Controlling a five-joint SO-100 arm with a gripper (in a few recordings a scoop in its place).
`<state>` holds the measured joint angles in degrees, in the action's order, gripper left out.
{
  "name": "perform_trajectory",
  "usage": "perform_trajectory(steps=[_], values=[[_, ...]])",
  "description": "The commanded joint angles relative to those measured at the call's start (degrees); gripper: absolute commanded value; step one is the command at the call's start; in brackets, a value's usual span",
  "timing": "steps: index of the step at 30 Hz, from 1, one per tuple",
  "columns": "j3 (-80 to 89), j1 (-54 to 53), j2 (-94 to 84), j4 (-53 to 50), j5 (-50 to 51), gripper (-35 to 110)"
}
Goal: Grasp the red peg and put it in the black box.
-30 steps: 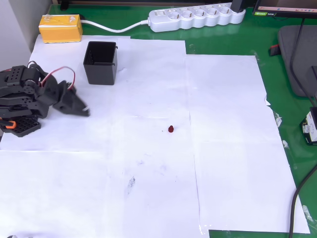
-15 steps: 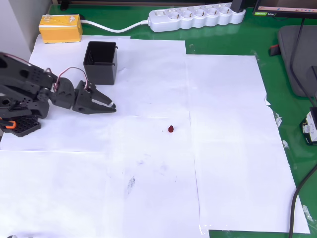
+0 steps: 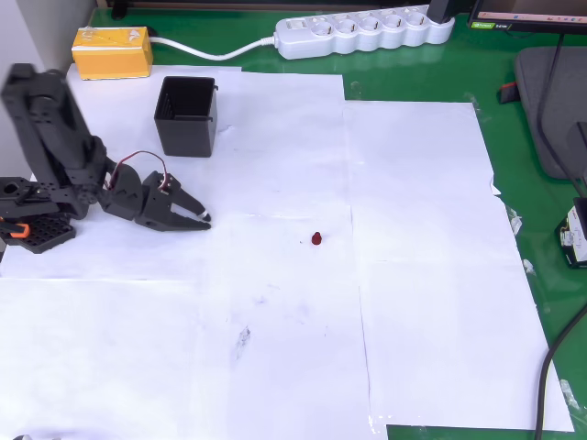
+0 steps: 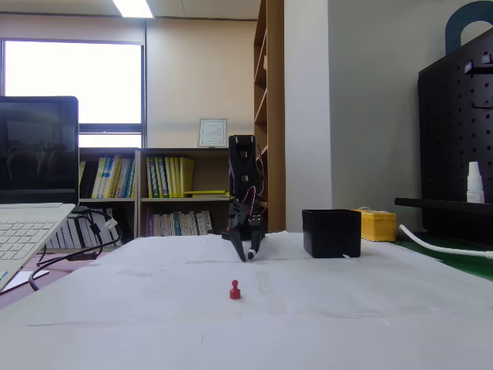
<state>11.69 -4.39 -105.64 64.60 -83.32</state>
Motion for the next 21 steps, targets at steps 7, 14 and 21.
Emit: perform_trajectory(steps=[7, 14, 21], values=[[13.18, -1.67, -17.14, 15.03, -1.58, 9], [17.84, -1.32, -27.6, 27.16, -3.87, 9], [21.8, -0.09, -31.38, 30.23, -4.13, 12]])
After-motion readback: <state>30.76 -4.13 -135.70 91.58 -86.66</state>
